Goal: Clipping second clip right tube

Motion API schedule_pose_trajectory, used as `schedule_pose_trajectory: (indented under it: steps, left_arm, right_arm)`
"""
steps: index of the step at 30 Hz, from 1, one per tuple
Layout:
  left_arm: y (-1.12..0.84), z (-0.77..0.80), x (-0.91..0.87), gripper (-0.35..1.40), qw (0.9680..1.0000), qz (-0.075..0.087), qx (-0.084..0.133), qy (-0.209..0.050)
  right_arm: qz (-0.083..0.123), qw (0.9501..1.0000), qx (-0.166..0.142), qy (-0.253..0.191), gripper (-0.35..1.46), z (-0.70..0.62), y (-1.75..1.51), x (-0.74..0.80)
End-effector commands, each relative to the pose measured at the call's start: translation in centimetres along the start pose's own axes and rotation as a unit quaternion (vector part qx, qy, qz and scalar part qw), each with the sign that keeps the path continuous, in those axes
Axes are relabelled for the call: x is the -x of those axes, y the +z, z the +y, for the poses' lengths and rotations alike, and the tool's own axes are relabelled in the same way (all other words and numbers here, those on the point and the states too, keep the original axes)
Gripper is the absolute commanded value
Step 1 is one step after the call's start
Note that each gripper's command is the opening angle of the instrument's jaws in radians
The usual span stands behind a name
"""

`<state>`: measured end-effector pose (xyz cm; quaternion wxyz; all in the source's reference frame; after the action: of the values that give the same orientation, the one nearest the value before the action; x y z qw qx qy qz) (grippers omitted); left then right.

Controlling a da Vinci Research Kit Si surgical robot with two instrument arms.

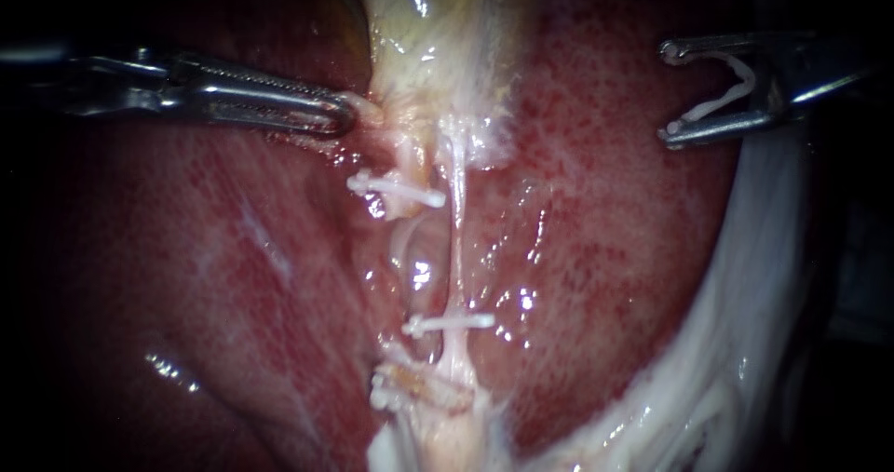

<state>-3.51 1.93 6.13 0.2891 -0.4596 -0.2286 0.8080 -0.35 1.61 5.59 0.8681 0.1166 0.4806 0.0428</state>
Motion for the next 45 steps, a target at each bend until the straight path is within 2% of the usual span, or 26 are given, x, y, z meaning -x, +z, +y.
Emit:
schedule_pose_trajectory:
  steps: [1,5,8,13,16,21,27,31,34,41,45]
  left_arm:
    - [-0.02,0.01,-0.01,-0.35,1.0000,0.000,0.001,0.000]
    - [-0.20,0.03,-0.08,-0.35,1.0000,0.000,0.005,-0.001]
    - [-0.49,0.04,-0.22,-0.35,1.0000,0.002,-0.004,-0.009]
    - [-1.01,0.03,-0.48,-0.35,0.9995,0.024,-0.022,-0.003]
    - [-1.16,0.03,-0.57,-0.35,0.9992,0.030,-0.027,-0.002]
    - [-1.19,0.06,-0.59,-0.35,0.9991,0.033,-0.028,0.000]
    - [-1.18,0.09,-0.60,-0.35,0.9990,0.033,-0.029,-0.001]
    - [-1.18,0.10,-0.60,-0.35,0.9990,0.033,-0.030,-0.001]
    - [-1.18,0.11,-0.61,-0.35,0.9990,0.033,-0.030,-0.001]
    - [-1.17,0.13,-0.62,-0.35,0.9990,0.033,-0.031,0.002]
    - [-1.16,0.14,-0.62,-0.35,0.9989,0.033,-0.032,0.001]
  right_arm:
    - [0.000,1.0000,0.000,0.000,0.50,0.00,0.00,0.00]
    - [0.001,1.0000,-0.001,0.000,0.50,0.00,0.00,-0.01]
    - [0.003,1.0000,-0.004,0.000,0.50,-0.01,0.00,0.00]
    - [0.003,1.0000,-0.005,-0.001,0.50,-0.01,0.00,-0.01]
    - [0.005,1.0000,-0.008,-0.001,0.50,-0.02,0.01,-0.02]
    - [0.015,0.9995,-0.024,0.011,0.50,-0.09,0.08,-0.07]
    - [0.036,0.9955,-0.060,0.065,0.49,-0.39,0.41,-0.15]
    - [0.048,0.9876,-0.092,0.118,0.49,-0.65,0.77,-0.22]
    - [0.053,0.9825,-0.111,0.140,0.50,-0.79,1.03,-0.26]
    - [0.056,0.9695,-0.144,0.191,0.50,-1.01,1.54,-0.28]
    - [0.059,0.9620,-0.157,0.215,0.50,-1.07,1.75,-0.29]
